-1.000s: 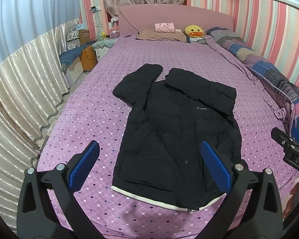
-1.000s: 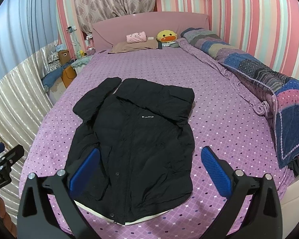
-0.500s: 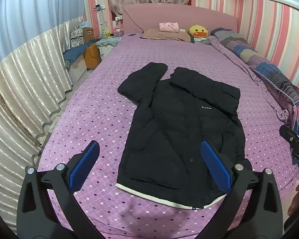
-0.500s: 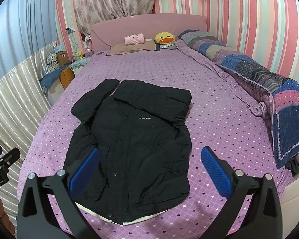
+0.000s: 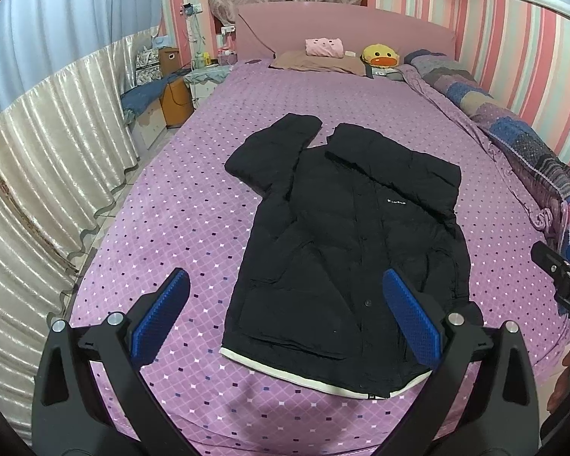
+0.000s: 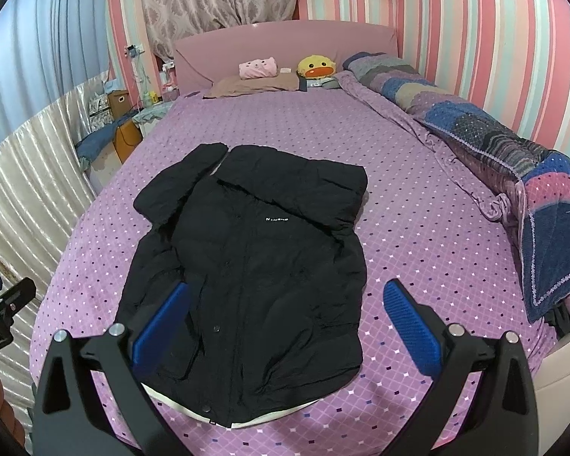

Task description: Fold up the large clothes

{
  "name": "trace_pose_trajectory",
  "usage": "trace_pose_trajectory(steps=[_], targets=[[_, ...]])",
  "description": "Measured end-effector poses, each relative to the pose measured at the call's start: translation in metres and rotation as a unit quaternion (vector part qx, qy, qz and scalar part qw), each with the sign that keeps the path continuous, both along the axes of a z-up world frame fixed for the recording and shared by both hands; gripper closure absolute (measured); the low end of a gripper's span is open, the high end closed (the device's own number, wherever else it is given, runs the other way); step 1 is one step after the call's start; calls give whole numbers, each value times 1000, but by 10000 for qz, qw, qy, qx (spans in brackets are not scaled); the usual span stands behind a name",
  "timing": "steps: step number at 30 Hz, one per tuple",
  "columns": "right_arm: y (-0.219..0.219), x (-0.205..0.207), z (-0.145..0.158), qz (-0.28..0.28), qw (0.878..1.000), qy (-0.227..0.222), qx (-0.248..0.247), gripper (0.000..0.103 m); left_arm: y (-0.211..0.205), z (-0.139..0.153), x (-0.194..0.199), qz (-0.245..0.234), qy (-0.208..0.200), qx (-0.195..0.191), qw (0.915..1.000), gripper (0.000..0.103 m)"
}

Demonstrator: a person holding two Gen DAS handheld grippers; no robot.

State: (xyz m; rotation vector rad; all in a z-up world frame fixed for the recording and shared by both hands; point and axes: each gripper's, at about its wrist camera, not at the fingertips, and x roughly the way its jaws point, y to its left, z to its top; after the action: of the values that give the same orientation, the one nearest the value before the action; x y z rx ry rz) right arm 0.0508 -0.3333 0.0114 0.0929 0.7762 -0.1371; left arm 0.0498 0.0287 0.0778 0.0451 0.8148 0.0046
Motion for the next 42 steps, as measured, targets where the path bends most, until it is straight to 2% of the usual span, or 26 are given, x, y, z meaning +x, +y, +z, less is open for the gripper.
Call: trace_pose_trajectory(steps=[18,24,31,34,42], targets=[[4,-23,-2,88,9999,-140,24,2,3,1,-21,67,-121,57,9999,3],[10,-27,-8,115,9999,-30,-22,2,10,1,-30,101,-150,30,9998,3],[6,-28,-20,-14,9998,94,-162,2,27,-14,-33,178,-122,128,9997,3],[0,-25,-25,-70,9996,162,-199,2,32,-22,-32,210,-75,234,9995,3],[-9,8,-31,51,9994,165,-304,2,44,-31,-8,209,-19,78,9998,3]])
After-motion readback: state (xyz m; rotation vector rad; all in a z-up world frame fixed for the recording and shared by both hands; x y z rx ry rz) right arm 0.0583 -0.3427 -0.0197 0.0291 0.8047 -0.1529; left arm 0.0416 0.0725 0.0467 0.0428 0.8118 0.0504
